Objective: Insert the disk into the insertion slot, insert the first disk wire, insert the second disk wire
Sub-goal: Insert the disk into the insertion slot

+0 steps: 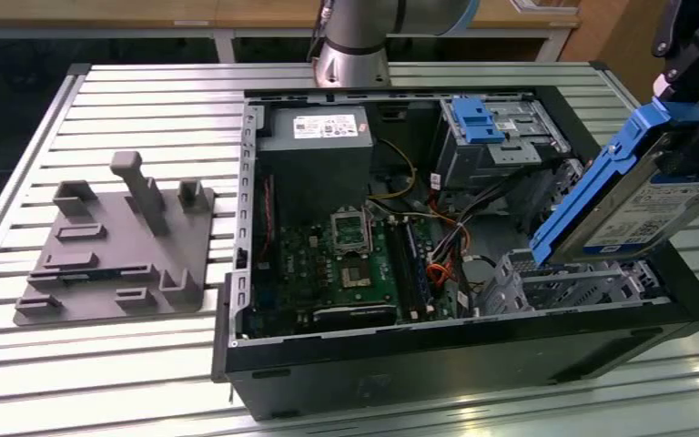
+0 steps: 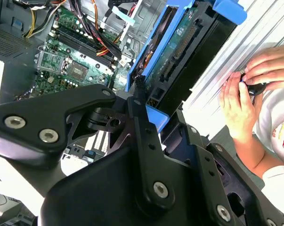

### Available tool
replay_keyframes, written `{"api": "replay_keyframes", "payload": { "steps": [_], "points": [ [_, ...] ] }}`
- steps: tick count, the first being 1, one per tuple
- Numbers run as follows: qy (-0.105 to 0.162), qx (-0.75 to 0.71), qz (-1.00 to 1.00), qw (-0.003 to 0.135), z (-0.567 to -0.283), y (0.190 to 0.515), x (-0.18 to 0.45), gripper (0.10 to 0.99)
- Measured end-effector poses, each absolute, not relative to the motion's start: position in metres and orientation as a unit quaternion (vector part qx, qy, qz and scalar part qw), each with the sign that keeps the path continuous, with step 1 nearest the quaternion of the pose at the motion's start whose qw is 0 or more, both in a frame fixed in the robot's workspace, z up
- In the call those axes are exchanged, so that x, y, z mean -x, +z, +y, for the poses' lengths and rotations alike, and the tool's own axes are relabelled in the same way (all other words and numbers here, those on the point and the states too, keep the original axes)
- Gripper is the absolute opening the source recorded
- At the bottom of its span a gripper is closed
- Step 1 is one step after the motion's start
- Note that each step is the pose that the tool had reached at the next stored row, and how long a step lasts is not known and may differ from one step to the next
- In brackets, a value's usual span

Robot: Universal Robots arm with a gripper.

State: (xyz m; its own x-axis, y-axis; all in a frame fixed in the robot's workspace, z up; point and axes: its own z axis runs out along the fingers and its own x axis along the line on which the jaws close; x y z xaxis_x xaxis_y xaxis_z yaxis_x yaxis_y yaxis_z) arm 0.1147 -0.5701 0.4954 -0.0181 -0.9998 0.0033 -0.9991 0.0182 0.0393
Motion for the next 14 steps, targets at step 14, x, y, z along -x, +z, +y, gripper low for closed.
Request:
{"api": "replay_keyframes", "payload": {
  "steps": [14],
  "points": [
    [-0.037,-0.702,-0.711,-0.009,-0.5705,0.4954,-0.1147,0.365]
  ]
}}
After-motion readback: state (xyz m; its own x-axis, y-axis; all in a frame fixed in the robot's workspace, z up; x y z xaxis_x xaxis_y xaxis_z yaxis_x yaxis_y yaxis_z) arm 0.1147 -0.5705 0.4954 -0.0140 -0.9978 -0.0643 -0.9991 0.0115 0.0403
